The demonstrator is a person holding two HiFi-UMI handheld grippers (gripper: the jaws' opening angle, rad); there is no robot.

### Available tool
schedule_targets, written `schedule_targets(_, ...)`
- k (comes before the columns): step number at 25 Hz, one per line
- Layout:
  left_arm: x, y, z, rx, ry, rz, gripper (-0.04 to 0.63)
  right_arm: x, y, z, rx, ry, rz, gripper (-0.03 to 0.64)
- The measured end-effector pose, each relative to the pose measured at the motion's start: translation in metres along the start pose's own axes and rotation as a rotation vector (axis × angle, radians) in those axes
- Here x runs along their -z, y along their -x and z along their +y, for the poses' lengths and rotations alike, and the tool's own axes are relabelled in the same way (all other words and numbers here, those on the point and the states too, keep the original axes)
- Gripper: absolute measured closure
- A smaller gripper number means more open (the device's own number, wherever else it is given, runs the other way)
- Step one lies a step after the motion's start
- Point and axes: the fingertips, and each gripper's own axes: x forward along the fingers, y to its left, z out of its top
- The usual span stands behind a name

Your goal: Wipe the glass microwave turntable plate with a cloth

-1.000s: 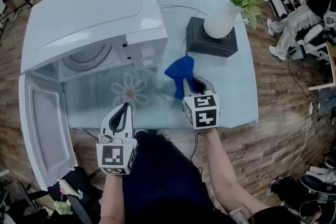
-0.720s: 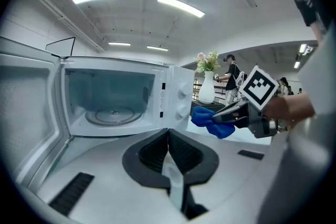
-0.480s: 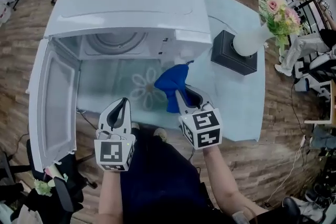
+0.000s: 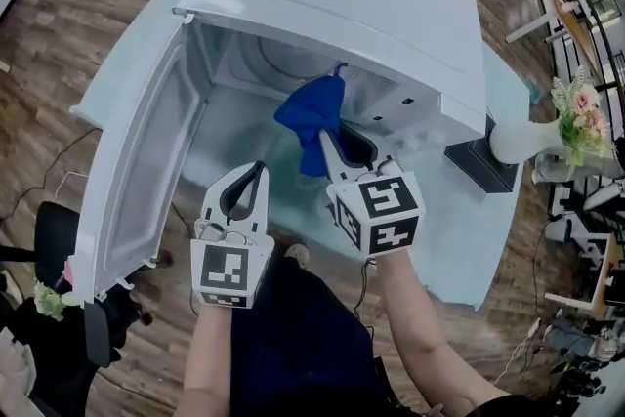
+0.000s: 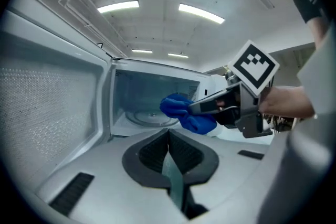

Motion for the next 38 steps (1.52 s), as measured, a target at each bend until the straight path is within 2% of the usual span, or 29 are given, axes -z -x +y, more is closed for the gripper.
schedule_targets(5, -0.004, -0.012, 0.024, -0.031, 0.028, -0.038, 0.591, -0.036, -0.041, 0.003, -0.018, 0.079, -0.037, 0.565)
schedule_targets(9, -0.006, -0.023, 0.037, -0.042, 0.003, -0.049, 0.591, -0.05, -0.067, -0.004, -0.014, 0.124, -0.061, 0.565)
schedule_targets(17, -0.009, -0.038, 0.052, -0.06, -0.032, -0.098, 0.591, -0.078, -0.101, 0.0, -0.049, 0.283, -0.113, 0.563)
schedule_targets(23, -0.004, -0.036, 0.062, -0.102, 0.02, -0.137, 0.591, -0.083, -0.125, 0.002, -0.028, 0.396, -0.127, 0.563)
schedule_targets(26, -0.001, -0.031, 0.065, -0.112, 0.039, -0.143, 0.591, -0.083, -0.144, -0.001, 0.005, 0.49, -0.111, 0.563)
schedule_targets(30, 0.003, -0.03, 0.067, -0.124, 0.014, -0.134, 0.591, -0.081, -0.174, -0.006, 0.063, 0.653, -0.08, 0.563)
schedule_targets(38, 0.006, -0.031, 0.07, -0.141, -0.009, -0.142, 0.591, -0.094, -0.206, -0.014, 0.176, 0.96, -0.127, 0.563)
